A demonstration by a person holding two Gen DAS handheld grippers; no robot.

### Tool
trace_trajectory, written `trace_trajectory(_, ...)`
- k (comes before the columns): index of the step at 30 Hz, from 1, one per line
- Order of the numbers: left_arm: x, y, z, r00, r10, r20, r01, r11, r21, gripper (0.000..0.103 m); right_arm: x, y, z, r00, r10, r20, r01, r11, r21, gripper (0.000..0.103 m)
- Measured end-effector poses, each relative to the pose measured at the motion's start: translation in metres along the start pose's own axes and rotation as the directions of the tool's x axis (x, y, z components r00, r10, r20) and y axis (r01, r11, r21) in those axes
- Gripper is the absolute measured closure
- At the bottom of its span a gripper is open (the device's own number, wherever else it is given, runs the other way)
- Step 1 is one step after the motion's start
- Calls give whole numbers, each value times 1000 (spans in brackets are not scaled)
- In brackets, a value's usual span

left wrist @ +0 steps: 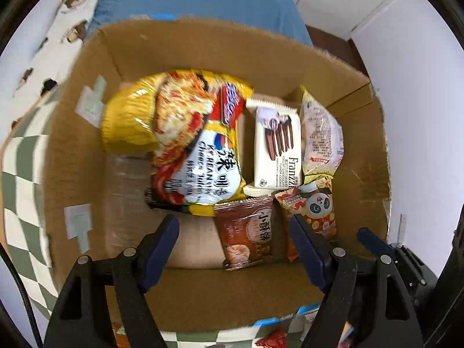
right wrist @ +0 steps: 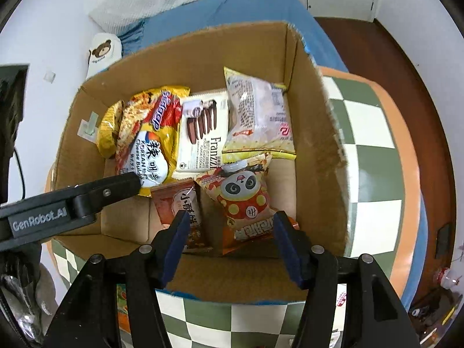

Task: Organize snacks
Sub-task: 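Open both tools and withdraw them from the box toward the remaining snacks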

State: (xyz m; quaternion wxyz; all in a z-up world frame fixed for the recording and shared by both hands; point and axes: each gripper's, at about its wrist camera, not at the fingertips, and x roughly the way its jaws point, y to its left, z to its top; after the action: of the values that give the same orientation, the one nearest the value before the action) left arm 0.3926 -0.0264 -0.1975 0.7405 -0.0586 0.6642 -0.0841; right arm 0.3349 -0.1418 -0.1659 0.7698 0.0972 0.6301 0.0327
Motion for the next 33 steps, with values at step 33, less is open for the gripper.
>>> trace_trajectory(33,-124,2,-153,920,100,378,-114,993,16,26,-118,6,-124,973,49,224,-51,999,3,12)
